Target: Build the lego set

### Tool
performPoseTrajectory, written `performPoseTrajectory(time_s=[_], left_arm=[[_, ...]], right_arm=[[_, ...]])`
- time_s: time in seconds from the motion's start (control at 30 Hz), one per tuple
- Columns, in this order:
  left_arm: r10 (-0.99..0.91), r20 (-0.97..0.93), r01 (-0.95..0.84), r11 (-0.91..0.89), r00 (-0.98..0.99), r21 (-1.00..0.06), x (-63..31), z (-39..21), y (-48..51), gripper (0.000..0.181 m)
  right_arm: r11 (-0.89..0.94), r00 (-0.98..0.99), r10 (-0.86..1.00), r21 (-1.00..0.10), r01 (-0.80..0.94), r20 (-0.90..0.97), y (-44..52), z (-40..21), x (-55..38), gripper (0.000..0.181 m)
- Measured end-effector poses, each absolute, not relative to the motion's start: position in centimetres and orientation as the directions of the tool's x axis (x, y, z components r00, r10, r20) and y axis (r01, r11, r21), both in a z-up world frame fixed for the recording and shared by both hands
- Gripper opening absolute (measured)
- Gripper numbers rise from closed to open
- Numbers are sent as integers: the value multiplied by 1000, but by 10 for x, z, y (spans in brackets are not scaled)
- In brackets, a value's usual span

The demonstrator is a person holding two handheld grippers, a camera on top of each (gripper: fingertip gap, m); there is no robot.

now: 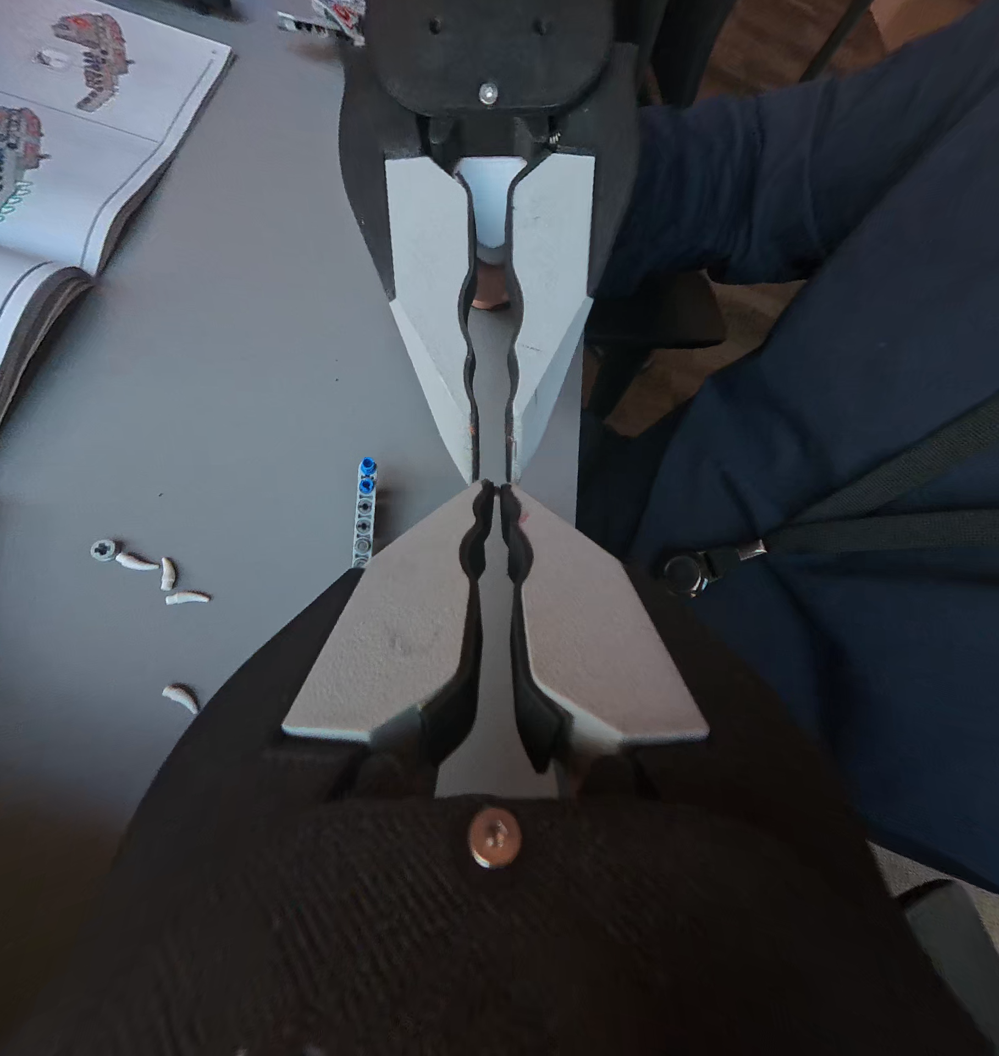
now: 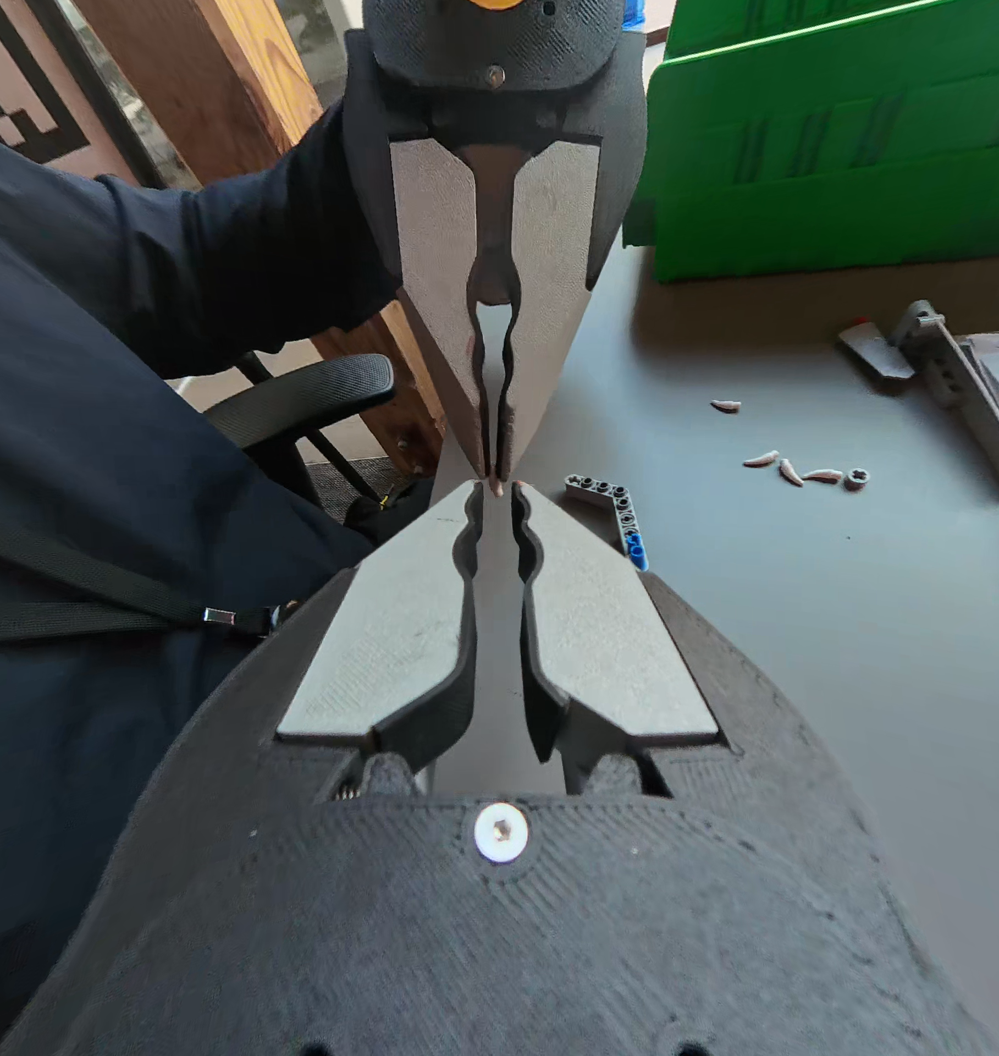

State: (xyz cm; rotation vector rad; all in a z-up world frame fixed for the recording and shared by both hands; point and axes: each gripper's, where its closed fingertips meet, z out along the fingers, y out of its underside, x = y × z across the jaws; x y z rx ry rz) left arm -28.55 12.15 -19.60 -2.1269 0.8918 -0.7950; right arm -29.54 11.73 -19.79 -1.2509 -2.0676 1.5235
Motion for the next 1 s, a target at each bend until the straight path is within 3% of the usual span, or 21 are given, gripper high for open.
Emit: performPoseTrajectory(time_s=[0.67, 1.0], left_arm=[[-789, 300, -294, -507, 536, -810, -284, -186, 124, 0], [-637, 316, 1, -443, 703, -897, -301, -171, 138, 11]], right_arm=[[-21, -602, 709, -865, 502, -367, 114, -193, -294, 0], [-275, -590, 639, -863, 425, -494, 132, -163, -297, 0]])
